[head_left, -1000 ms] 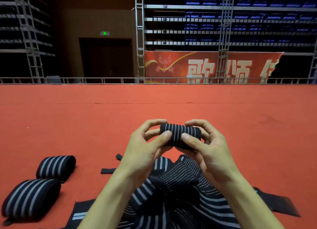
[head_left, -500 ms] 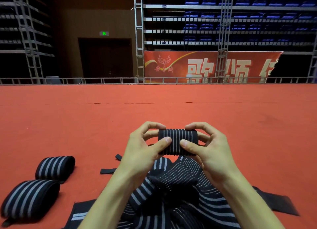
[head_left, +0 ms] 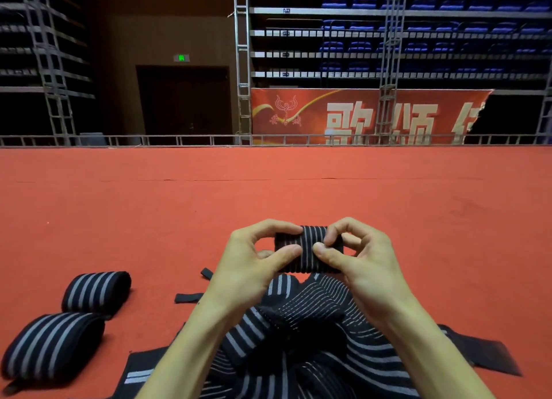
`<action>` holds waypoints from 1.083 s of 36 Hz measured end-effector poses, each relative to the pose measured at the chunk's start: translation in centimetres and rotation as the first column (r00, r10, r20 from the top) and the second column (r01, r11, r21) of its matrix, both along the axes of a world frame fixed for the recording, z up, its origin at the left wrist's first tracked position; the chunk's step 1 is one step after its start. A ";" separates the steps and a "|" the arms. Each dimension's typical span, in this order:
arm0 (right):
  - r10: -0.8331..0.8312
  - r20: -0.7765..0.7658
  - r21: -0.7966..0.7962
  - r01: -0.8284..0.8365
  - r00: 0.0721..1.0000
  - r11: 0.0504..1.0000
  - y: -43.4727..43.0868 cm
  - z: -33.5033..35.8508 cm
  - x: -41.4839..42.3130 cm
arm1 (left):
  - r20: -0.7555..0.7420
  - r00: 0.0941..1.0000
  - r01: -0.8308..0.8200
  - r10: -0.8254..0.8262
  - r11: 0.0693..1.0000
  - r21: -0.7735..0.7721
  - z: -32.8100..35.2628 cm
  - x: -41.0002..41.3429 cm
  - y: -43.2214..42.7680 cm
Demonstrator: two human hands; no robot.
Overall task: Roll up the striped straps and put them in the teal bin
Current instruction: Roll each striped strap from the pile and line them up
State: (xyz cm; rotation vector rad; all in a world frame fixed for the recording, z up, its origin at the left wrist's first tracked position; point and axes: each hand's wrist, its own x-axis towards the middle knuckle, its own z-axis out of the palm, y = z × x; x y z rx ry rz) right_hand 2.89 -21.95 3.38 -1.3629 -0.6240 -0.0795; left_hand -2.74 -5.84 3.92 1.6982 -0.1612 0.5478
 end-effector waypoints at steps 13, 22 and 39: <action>0.005 -0.067 -0.145 -0.014 0.998 0.989 0.2 -0.9 -1.2 | -0.127 0.992 0.005 -0.007 1.000 -0.016 -1.7 -1.3 1.7; 0.070 -0.109 -0.265 -0.097 0.992 0.959 4.9 -1.7 -5.4 | -0.227 0.973 -0.049 0.032 0.996 -0.070 -3.0 -6.7 6.2; 0.263 -0.161 -0.443 -0.308 0.951 0.842 23.5 -8.3 -16.1 | -0.414 0.877 -0.267 0.244 0.964 0.002 -8.4 -21.5 23.7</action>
